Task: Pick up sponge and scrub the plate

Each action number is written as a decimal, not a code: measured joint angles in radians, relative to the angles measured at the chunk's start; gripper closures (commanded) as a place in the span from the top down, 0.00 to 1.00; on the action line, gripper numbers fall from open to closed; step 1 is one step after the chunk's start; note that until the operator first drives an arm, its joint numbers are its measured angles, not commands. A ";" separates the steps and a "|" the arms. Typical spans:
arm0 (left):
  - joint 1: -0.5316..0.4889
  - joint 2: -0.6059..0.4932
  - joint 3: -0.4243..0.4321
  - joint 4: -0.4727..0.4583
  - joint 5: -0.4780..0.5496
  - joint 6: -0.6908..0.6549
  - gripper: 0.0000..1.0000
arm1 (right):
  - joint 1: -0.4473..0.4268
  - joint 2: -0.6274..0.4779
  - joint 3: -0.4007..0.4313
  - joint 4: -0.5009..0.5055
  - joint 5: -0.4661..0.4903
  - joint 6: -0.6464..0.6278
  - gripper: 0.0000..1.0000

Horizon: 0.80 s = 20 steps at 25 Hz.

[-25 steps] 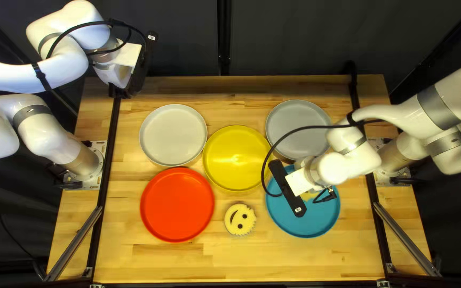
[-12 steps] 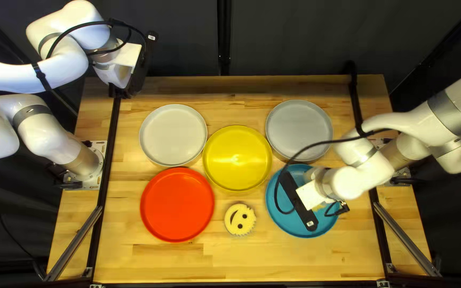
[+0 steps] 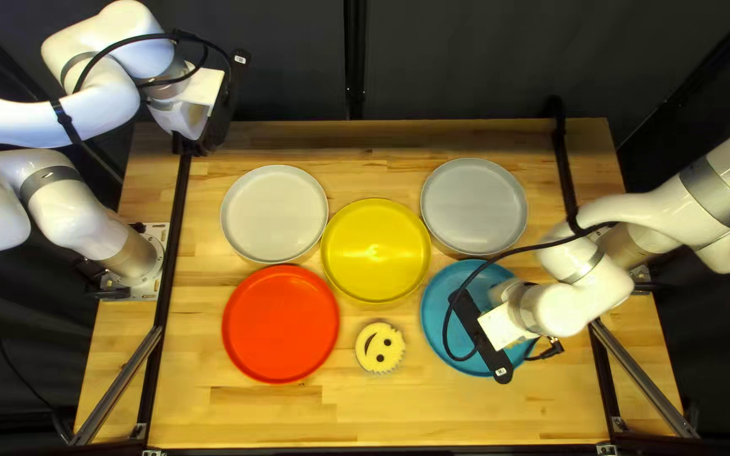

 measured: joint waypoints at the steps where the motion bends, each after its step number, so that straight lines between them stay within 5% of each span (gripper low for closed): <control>1: 0.000 0.000 0.000 0.000 0.000 0.000 1.00 | -0.001 0.020 -0.025 -0.008 0.004 -0.001 0.00; 9: 0.000 0.000 0.000 0.000 0.000 0.000 1.00 | -0.029 0.133 -0.151 -0.059 0.006 -0.029 0.00; 20: 0.000 0.000 0.000 0.000 0.000 0.000 1.00 | -0.021 0.052 -0.019 -0.034 -0.028 -0.021 0.00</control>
